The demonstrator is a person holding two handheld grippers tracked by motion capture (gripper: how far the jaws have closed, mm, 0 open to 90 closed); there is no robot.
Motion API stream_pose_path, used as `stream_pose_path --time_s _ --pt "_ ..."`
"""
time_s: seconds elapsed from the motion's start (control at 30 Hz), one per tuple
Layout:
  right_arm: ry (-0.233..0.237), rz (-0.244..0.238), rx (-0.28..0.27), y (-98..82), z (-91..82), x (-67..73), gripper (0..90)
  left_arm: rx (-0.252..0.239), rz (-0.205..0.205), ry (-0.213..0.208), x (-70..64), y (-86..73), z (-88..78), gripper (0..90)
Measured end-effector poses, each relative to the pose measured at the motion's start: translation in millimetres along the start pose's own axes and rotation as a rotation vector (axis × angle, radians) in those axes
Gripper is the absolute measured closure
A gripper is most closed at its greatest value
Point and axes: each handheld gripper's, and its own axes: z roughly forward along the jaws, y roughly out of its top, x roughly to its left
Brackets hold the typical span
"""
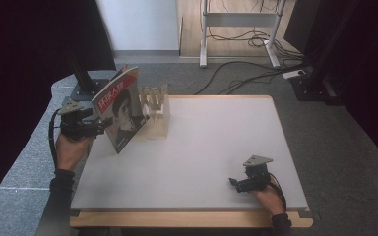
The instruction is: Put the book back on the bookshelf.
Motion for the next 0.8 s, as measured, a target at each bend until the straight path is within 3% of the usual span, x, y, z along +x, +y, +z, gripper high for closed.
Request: stream_pose_path --time_s 0.2,0.43,0.8 --pt "0.001 -0.001 0.001 0.1 0.0 0.0 1.8 0.001 0.020 -0.012 -9.6 -15.4 -13.3 1.0" --pt "0.000 -0.002 0.001 0.1 0.1 0.0 1.8 0.017 0.054 -0.047 -25.9 -32.9 -22.2 0.0" --pt "-0.001 0.000 0.001 0.0 0.0 0.3 1.8 0.037 0.078 -0.139 -51.5 -54.0 -7.1 0.0"
